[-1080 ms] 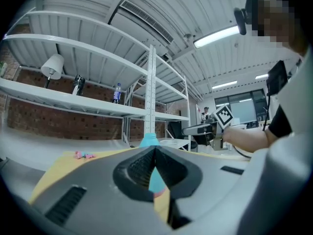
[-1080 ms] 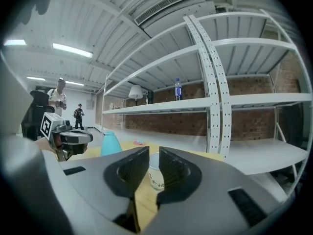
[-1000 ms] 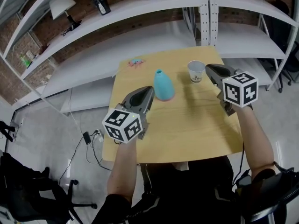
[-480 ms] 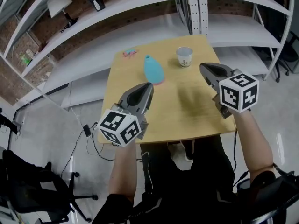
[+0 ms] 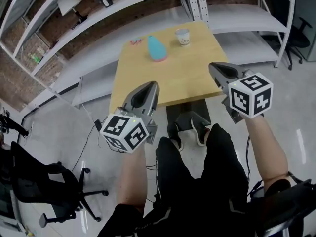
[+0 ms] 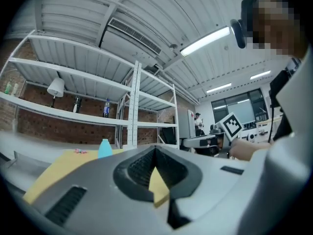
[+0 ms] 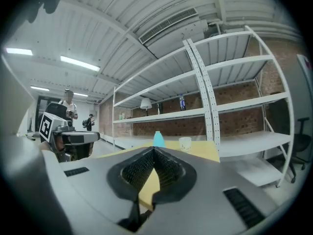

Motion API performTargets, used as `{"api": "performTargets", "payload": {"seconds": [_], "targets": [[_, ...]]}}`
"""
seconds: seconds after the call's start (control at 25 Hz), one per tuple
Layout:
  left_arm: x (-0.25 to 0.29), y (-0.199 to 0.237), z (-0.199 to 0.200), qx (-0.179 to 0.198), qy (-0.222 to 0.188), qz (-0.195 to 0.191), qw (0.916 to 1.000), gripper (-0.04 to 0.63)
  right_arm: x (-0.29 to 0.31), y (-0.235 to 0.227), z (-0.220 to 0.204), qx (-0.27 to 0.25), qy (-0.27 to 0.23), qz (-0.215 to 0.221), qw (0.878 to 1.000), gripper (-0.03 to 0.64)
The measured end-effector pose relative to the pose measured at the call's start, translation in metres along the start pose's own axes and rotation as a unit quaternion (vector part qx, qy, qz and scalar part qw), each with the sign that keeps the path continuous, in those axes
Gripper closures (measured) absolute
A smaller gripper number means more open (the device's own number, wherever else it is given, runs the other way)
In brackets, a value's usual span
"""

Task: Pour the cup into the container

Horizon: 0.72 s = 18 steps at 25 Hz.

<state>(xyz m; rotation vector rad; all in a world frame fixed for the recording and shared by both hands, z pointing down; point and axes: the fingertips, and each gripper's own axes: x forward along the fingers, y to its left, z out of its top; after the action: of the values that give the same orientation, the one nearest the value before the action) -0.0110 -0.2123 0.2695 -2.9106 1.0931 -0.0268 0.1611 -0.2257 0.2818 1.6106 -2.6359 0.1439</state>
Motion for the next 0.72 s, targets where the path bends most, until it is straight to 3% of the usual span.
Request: {"api": "performTargets", "payload": {"seconds": [0.4, 0.72], "targets": [[-0.172, -0.151, 0.006, 0.001, -0.005, 0.021, 0.9998, 0.595, -0.174, 0.125, -0.029, -0.025, 0.012, 0.030, 0.999, 0.616], [-0.260, -0.258, -0.002, -0.002, 0.004, 0.011, 0.9999, 0.595, -0.299, 0.196, -0.057, -0.016, 0.018, 0.037, 0.999, 0.617]]}}
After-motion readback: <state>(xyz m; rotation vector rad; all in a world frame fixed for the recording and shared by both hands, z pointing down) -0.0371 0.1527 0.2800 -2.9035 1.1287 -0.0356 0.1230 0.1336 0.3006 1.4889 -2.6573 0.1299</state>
